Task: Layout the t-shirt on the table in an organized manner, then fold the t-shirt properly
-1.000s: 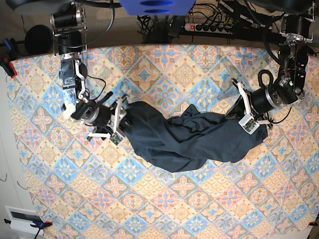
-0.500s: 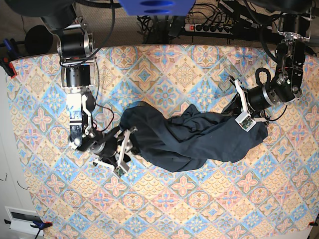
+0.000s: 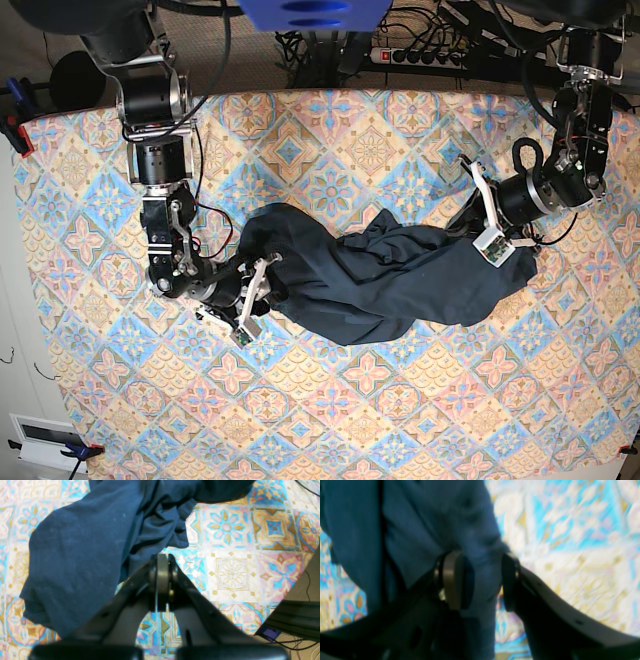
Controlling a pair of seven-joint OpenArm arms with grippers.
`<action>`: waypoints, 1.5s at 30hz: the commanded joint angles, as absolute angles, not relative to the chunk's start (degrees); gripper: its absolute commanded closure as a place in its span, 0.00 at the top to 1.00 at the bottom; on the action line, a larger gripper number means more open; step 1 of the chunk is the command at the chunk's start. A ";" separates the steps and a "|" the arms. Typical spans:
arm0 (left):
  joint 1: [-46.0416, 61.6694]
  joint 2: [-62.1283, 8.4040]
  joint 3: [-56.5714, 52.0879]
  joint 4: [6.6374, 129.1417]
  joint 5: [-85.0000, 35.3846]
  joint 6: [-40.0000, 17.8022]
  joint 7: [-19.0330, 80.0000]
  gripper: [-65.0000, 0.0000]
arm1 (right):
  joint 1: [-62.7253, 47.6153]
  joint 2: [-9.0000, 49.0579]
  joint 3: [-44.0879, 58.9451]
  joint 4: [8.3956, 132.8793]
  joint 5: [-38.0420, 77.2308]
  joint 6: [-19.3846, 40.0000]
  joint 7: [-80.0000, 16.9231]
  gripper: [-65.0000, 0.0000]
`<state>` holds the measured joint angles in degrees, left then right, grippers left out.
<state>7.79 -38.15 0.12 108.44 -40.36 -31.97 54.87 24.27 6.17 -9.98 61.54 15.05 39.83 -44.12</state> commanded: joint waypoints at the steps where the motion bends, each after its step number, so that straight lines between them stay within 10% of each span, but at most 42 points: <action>1: 7.08 -39.16 -0.48 109.23 -41.19 -32.13 53.58 0.00 | 25.45 6.37 -9.80 62.64 16.13 40.00 -43.47 0.36; 8: 7.08 -39.16 -0.57 109.23 -41.19 -32.13 53.49 0.00 | 25.10 6.73 -15.43 64.57 16.40 40.00 -43.65 0.00; 17: 6.99 -39.16 -0.57 109.23 -41.10 -32.13 53.49 0.00 | 19.65 6.81 -12.70 77.58 16.40 40.00 -47.16 0.01; 31: 6.99 -38.02 -0.57 109.23 -41.10 -32.13 53.49 0.00 | 19.91 6.81 -11.38 77.76 16.04 40.00 -47.52 0.52; 45: 6.99 -38.02 -0.57 109.23 -41.10 -32.13 53.49 0.00 | 20.70 6.64 -20.00 68.00 15.87 40.00 -39.96 0.56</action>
